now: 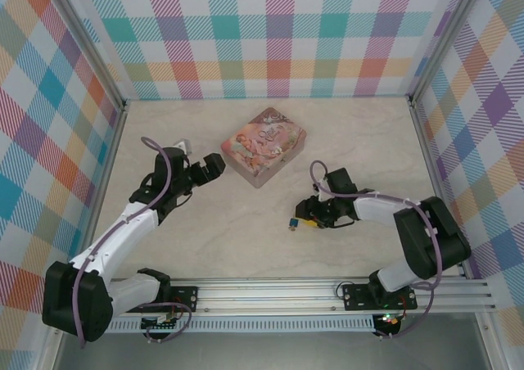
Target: Unlock the padlock with the key
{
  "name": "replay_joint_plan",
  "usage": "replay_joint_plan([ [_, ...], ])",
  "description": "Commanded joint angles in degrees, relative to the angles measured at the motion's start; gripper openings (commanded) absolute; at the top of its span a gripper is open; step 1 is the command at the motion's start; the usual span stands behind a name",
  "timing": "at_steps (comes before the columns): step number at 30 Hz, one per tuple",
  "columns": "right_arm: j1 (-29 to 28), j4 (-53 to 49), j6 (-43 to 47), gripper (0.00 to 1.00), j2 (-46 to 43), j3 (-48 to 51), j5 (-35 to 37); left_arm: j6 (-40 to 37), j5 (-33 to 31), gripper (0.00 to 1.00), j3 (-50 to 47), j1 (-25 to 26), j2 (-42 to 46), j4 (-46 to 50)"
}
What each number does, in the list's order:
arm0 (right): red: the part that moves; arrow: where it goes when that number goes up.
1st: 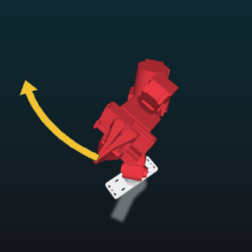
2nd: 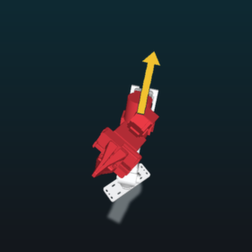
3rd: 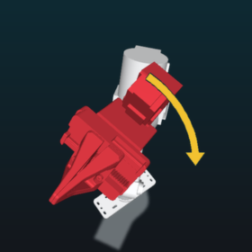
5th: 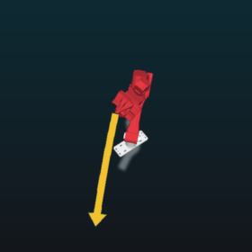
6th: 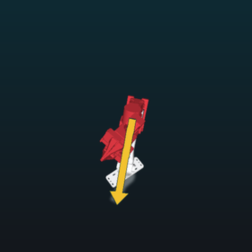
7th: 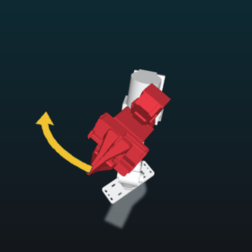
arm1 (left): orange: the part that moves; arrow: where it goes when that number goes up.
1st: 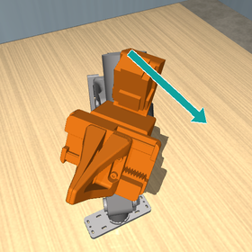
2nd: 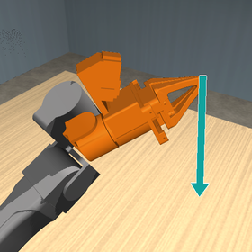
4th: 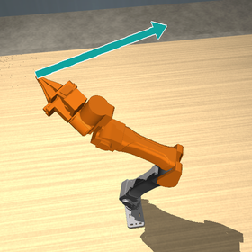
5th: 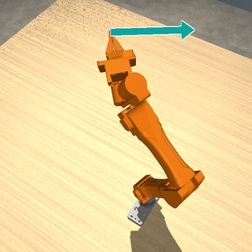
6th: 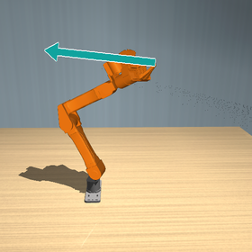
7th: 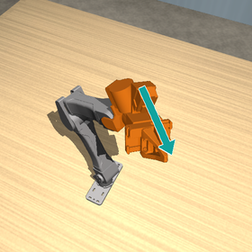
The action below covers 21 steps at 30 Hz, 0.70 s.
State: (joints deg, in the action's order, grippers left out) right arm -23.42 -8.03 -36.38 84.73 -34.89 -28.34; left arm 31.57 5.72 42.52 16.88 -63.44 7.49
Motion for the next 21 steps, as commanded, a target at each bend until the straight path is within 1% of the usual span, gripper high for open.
replay_joint_plan([
  [1,1.9,-8.2,5.8,0.5,-6.5,-3.0,8.8,-3.5,-4.3,1.0,1.7,-0.8,2.9,3.9],
  [4,4.0,-11.2,9.3,0.55,-12.7,-4.2,14.6,-5.2,-8.1,1.0,1.3,-0.9,5.1,4.8],
  [8,6.1,-12.2,14.1,0.67,-20.0,-4.9,24.2,-6.9,-15.7,1.0,-0.7,-1.2,7.9,4.6],
  [9,6.5,-11.2,15.5,0.72,-21.6,-4.6,26.9,-7.5,-18.3,1.0,-1.6,-1.2,8.7,4.0],
  [11,7.4,-8.0,19.0,0.78,-24.1,-3.0,31.4,-8.6,-22.8,1.0,-3.9,-1.3,10.2,2.0],
  [14,9.0,-2.5,23.2,0.83,-26.4,-0.3,39.7,-11.4,-28.7,1.0,-7.6,-1.5,12.6,-1.5],
  [15,10.0,-0.7,23.9,0.89,-26.8,0.6,42.0,-12.4,-30.8,1.0,-8.7,-1.5,13.2,-2.6],
  [16,11.4,1.5,24.6,0.96,-27.0,1.6,42.8,-13.8,-33.0,1.0,-10.0,-1.5,13.6,-3.8],
  [17,12.9,3.6,25.0,1.0,-27.0,2.7,43.0,-15.3,-34.2,1.0,-10.8,-1.5,14.0,-4.8],
  [19,16.4,8.8,25.8,1.0,-26.3,5.4,43.1,-18.8,-36.5,1.0,-12.4,-1.5,14.5,-7.0],
  [21,19.5,13.7,26.1,1.0,-24.8,8.2,43.1,-21.6,-37.6,1.0,-13.6,-1.6,14.3,-9.1],
])
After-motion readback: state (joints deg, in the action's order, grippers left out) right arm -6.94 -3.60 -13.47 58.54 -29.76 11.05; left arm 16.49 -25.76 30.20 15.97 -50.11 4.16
